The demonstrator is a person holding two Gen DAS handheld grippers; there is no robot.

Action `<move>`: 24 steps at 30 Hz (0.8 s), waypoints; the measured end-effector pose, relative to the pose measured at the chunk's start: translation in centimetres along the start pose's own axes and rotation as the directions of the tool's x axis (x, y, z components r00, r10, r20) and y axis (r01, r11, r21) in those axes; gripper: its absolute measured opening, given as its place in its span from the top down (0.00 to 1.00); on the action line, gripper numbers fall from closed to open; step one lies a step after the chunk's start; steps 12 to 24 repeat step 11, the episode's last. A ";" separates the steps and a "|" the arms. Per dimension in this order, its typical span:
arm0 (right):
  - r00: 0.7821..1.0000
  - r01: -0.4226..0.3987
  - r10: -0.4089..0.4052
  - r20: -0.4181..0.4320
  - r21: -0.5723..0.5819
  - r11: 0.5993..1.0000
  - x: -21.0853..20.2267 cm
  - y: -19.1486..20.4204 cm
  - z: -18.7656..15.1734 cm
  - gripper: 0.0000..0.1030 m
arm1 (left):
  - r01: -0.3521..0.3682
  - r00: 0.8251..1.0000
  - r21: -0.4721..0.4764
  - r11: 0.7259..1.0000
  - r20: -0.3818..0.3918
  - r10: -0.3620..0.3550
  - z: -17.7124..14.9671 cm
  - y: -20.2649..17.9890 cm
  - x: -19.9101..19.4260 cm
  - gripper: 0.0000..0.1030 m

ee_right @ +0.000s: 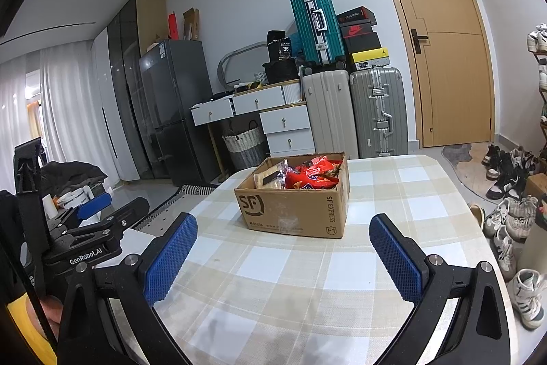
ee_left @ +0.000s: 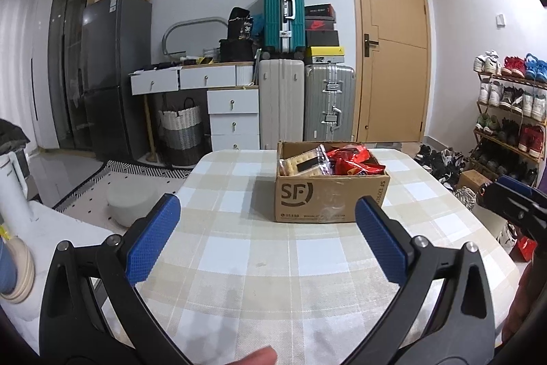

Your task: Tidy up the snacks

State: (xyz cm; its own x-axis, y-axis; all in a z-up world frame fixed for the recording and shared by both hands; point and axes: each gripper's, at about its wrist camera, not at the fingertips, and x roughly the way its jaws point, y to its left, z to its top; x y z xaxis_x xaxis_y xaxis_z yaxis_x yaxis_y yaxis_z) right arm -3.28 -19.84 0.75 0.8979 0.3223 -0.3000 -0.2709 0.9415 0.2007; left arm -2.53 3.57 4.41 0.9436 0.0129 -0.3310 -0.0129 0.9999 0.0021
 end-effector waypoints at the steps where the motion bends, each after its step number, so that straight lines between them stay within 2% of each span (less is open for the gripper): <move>1: 1.000 0.000 0.000 0.000 0.000 1.000 0.0 0.0 0.0 0.01 | 0.001 1.000 0.006 1.000 0.000 -0.001 0.0 -0.1 0.0 0.01; 9: 1.000 0.004 -0.004 -0.001 0.009 1.000 -0.1 -0.2 0.2 0.01 | 0.029 0.999 -0.005 1.000 -0.027 -0.030 -0.3 0.0 0.4 0.01; 24: 1.000 0.004 -0.004 -0.003 0.009 1.000 -0.1 -0.2 0.2 0.01 | 0.023 0.999 -0.007 1.000 -0.022 -0.023 -0.3 0.1 0.4 0.01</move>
